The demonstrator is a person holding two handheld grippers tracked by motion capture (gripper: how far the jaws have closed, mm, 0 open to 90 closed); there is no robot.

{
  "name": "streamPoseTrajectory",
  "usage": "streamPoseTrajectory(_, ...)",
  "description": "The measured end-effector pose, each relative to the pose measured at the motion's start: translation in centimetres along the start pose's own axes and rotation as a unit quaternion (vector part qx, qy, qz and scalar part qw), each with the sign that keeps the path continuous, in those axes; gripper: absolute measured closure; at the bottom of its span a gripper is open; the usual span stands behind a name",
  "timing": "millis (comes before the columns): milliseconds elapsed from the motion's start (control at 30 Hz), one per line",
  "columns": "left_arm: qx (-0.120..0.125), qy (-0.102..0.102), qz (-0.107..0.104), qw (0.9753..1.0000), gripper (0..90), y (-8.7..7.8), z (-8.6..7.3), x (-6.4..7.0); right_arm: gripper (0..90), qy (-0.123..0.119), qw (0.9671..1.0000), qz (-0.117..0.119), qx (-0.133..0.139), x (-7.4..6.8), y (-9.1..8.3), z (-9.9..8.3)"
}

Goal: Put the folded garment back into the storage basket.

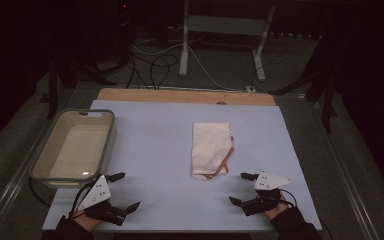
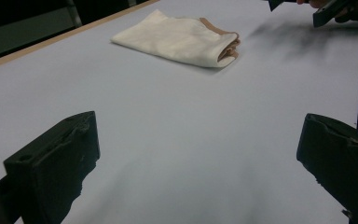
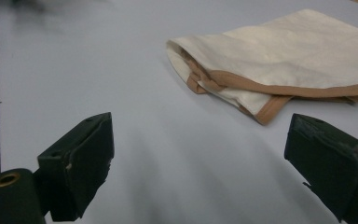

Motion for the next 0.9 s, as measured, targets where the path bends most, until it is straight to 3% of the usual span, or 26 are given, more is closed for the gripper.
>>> streamPoseTrajectory(133, 0.0, -0.001, -0.001, 1.0, 0.5, -0.03, -0.01, 0.01, 8.2, 0.006, 1.0, 0.006, 0.0, -0.05, 0.05, 0.06)
streamPoseTrajectory(900, -0.009, 0.007, -0.006, 0.9999, 0.6, 0.14, 0.51, 0.28, 8.1, -0.012, 0.9996, 0.011, -0.022, -0.96, 0.02, 0.73)
Point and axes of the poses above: each handheld gripper's, and its own axes: y roughly forward along the jaws, z roughly out of its top, x roughly to its right, the point moved 1 cm from there along y, roughly forward along the jaws, and after that the axes turned 3 degrees about y, right-handed, at the moved point
